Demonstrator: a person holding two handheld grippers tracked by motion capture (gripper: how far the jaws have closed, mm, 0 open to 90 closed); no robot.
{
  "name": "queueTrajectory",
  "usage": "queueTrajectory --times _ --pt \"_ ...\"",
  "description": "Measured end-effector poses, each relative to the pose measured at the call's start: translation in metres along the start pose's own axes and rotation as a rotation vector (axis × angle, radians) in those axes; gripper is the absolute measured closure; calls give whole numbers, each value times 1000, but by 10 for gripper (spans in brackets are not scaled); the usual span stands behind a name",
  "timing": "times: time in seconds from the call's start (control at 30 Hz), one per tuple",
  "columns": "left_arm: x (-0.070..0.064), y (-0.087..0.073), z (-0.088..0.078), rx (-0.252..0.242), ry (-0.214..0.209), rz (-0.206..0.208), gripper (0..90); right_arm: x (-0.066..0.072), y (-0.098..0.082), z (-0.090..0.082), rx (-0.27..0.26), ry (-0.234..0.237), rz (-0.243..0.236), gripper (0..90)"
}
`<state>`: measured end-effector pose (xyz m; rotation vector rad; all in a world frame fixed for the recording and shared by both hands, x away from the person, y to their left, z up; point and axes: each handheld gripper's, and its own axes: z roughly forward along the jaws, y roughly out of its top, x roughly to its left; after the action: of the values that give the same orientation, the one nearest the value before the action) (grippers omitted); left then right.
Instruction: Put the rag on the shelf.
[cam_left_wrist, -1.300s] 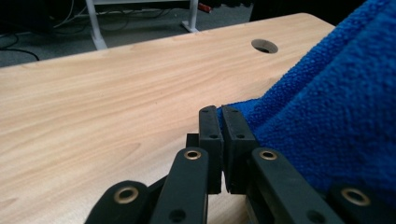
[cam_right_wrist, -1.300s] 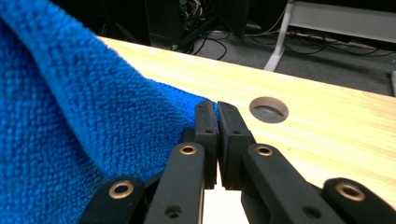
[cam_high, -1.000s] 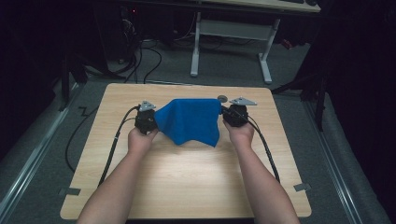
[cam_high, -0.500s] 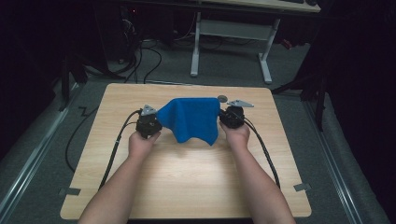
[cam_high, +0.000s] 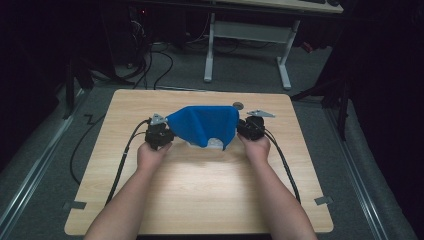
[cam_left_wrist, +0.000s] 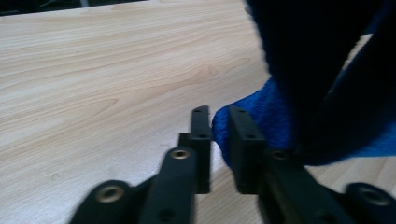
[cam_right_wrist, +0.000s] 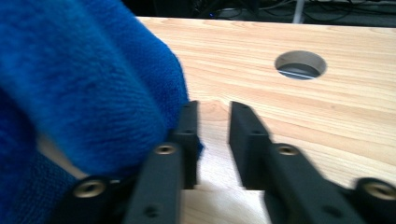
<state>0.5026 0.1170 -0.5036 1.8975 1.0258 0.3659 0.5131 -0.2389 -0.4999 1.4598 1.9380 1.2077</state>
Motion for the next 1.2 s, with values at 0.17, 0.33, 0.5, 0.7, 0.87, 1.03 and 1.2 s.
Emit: queueTrajectory --times 0.17,0.33,0.5,0.7,0.87,1.03,1.2 --pt "4 1 -5 -10 27 -27 629 0 5 -12 -12 -24 -21 640" --pt "6 2 -14 -22 53 -43 564 5 10 -24 -28 -38 -57 602" --pt "5 2 -28 -60 71 -67 499 9 15 -41 -56 -59 -85 571" --pt "4 -4 -46 -75 104 -64 453 6 13 -60 -71 -84 -88 549" --pt "3 -13 -60 -78 121 -43 441 6 6 -74 -91 -85 -115 518" --pt "0 -24 -71 -78 119 -22 440 9 -3 -86 -89 -92 -161 482" --pt "-6 -37 -82 -65 119 7 436 18 -13 -97 -102 -78 -213 444"
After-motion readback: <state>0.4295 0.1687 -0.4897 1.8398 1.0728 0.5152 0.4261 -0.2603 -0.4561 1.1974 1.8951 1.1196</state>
